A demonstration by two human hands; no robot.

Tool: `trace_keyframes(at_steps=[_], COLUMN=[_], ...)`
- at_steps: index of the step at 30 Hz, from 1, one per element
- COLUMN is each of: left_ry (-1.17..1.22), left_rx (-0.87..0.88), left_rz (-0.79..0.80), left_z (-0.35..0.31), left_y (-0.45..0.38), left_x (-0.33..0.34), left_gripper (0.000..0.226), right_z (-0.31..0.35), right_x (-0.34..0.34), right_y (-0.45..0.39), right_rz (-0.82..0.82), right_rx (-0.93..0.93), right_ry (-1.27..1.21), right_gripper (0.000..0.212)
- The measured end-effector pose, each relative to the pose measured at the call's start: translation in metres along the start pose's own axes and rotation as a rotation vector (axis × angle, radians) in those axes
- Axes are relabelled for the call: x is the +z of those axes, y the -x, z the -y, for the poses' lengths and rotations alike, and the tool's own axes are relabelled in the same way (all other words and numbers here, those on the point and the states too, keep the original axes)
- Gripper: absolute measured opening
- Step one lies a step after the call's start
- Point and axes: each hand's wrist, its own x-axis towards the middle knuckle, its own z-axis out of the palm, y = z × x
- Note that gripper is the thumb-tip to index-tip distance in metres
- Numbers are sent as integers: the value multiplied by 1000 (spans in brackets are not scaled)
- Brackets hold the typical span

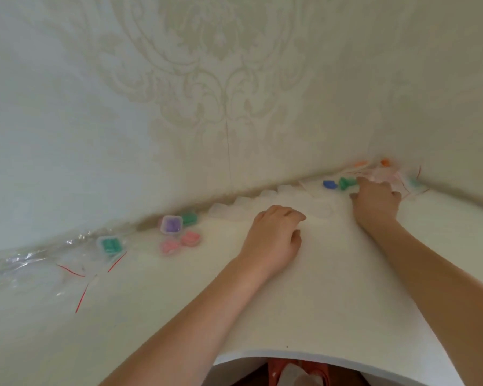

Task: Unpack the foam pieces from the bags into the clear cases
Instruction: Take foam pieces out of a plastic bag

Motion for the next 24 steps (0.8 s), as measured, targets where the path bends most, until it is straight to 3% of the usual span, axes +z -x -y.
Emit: trace_keyframes(at_steps=[4,8,9,11,13,14,16,17,21,24], left_ry=[94,226,315,575,861,975,1164,1215,1201,1046], left_rx=[-70,-210,-271,-425,-581,-638,-649,-635,-658,-644], left_rz=[-23,-160,-218,-294,-266,-234,-181,-183,-318,-427], left_z=[5,3,2,-1,-2,-2,-1,-2,6,14], left_y=[0,-2,-4,-8,-12,-14,-12,-9,-3,-1], left_x=[-2,-1,-3,-10,-21,-26,-32,-36,-39,-33], left_gripper=[34,35,38,50,60,55,21,5,13,18], right_z=[6,20,27,43,57,62,68,70,67,63], right_x=[0,-17,-23,-38,-55,-62,-69,-71,-74,-70], right_y=[-3,13,21,43,65,75,91,96,103,105], right_rz=[-140,-364,-335,-125,88,187,349,387,516,681], right_rx=[-78,-181,-214,-258,-270,-281,-276,-247,-129,-159], right_ry=[121,-267,-429,-784,-1022,-1094,-1210,-1250,-1356,-1339], right_gripper=[25,22,23,22,27,30,36,37,33,26])
